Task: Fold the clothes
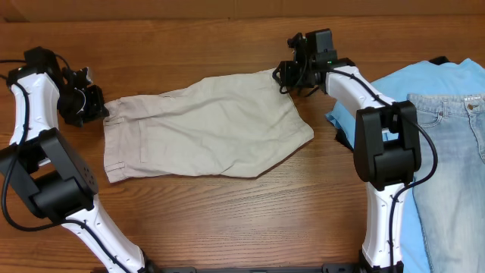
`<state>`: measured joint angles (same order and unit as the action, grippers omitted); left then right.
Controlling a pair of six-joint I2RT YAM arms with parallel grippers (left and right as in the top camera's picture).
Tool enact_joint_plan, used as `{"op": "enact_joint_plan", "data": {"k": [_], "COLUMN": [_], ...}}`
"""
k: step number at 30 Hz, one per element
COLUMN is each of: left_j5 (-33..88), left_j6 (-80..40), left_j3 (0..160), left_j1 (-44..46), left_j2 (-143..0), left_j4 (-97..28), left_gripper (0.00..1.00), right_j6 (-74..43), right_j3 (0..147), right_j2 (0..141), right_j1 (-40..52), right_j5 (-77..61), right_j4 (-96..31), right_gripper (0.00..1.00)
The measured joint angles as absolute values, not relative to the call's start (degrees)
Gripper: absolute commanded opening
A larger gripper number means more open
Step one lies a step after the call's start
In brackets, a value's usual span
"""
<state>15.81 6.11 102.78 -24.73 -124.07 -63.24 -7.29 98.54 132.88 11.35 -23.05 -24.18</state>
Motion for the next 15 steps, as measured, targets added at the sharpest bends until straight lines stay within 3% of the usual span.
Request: {"op": "enact_joint_plan", "data": {"k": [15], "left_j5": [13.41], "left_j6": [3.44], "left_j3": [102.78], "left_j1": [-24.73], "left_j2": [-124.07], "left_j4": [-63.57], "left_gripper": [0.04], "right_j6": [-7.68], "right_j3": [98.63], "right_j2": [132.88], "right_j1": [8.54], "right_j5": [-31.57], "right_j4": [-26.09], "right_gripper": [0.04]}}
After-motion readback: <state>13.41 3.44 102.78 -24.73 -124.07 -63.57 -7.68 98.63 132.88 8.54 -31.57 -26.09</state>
